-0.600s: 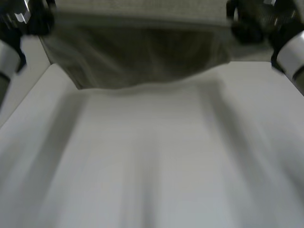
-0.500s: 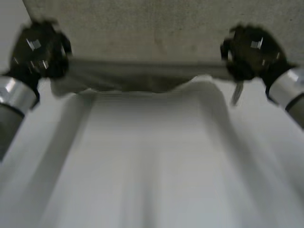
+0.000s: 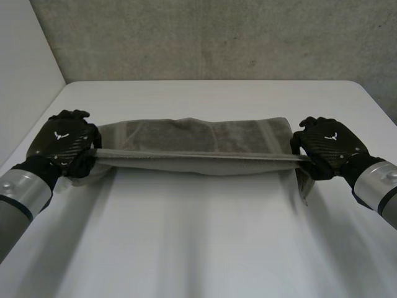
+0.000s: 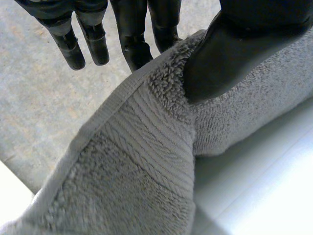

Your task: Fold the towel.

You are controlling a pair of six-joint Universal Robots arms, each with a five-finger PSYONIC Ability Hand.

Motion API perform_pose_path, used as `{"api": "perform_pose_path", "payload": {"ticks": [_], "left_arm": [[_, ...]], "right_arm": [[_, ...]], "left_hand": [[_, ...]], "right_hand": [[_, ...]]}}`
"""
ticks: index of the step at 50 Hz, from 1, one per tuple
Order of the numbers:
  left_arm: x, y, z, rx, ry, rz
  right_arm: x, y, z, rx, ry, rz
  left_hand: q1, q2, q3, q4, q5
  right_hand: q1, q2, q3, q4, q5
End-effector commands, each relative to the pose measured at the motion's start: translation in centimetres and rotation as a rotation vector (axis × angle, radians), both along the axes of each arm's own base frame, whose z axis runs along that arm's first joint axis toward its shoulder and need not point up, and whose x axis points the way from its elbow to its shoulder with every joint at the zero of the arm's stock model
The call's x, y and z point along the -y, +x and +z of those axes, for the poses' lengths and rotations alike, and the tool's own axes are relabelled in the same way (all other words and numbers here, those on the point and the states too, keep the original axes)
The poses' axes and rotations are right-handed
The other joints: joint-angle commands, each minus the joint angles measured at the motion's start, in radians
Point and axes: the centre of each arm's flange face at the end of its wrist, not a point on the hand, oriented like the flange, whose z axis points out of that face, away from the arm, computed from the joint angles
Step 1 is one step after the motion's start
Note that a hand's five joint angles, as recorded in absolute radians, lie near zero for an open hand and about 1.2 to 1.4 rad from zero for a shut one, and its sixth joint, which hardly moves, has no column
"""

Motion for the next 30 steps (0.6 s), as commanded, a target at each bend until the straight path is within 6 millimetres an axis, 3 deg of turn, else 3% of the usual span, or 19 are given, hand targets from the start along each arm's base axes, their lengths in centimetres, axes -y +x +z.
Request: {"api": "perform_pose_path", "payload": {"ticks": [1, 8, 12, 17, 18, 19, 20, 27, 30], "left_arm": [[-0.4, 0.5, -0.2, -0.003, 0.023, 0.016], [-0.9, 0.4, -1.2, -0.001, 0.061, 0.011], [-0.9, 0.5, -1.4, -0.002, 0.069, 0.016], [-0.7, 0.7, -1.3, -0.003, 0.066, 0.024], [-0.6, 0.9, -1.3, -0.003, 0.066, 0.032], [-0.6, 0.9, -1.3, -0.003, 0.066, 0.032], [-0.5, 1.0, -1.4, -0.003, 0.069, 0.038], [-0.4, 1.1, -2.1, 0.002, 0.092, 0.039], [-0.1, 1.1, -2.9, 0.009, 0.121, 0.043]], "right_arm": [[0.0, -0.5, -1.6, -0.016, 0.098, -0.036], [1.4, -1.0, -4.8, -0.016, 0.211, -0.101], [1.8, -1.2, -5.3, -0.018, 0.228, -0.124], [2.0, -1.5, -5.1, -0.024, 0.220, -0.159], [2.1, -1.7, -4.9, -0.021, 0.214, -0.166], [2.1, -1.7, -4.9, -0.021, 0.214, -0.166], [2.2, -1.7, -4.7, -0.014, 0.207, -0.164], [1.8, -1.4, -3.4, 0.012, 0.179, -0.126], [1.8, -1.8, -1.7, 0.032, 0.132, -0.139]], "left_hand": [[0.121, 0.049, -0.051, -0.059, 0.063], [0.121, 0.049, -0.051, -0.059, 0.063], [0.121, 0.049, -0.051, -0.059, 0.063], [0.121, 0.049, -0.051, -0.059, 0.063], [0.121, 0.049, -0.051, -0.059, 0.063], [0.121, 0.049, -0.051, -0.059, 0.063], [0.121, 0.049, -0.051, -0.059, 0.063], [0.121, 0.049, -0.051, -0.059, 0.063], [0.121, 0.049, -0.051, -0.059, 0.063]], "right_hand": [[-0.061, -0.081, -0.043, -0.076, -0.083], [-0.108, -0.128, -0.043, -0.076, -0.130], [-0.239, -0.260, -0.043, -0.076, -0.261], [-0.269, -0.290, -0.043, -0.076, -0.291], [-0.118, -0.139, -0.043, -0.076, -0.140], [-0.117, -0.137, -0.043, -0.076, -0.139], [0.083, 0.062, -0.043, -0.076, 0.061], [0.085, 0.064, -0.043, -0.076, 0.063], [0.085, 0.064, -0.043, -0.076, 0.063]]}}
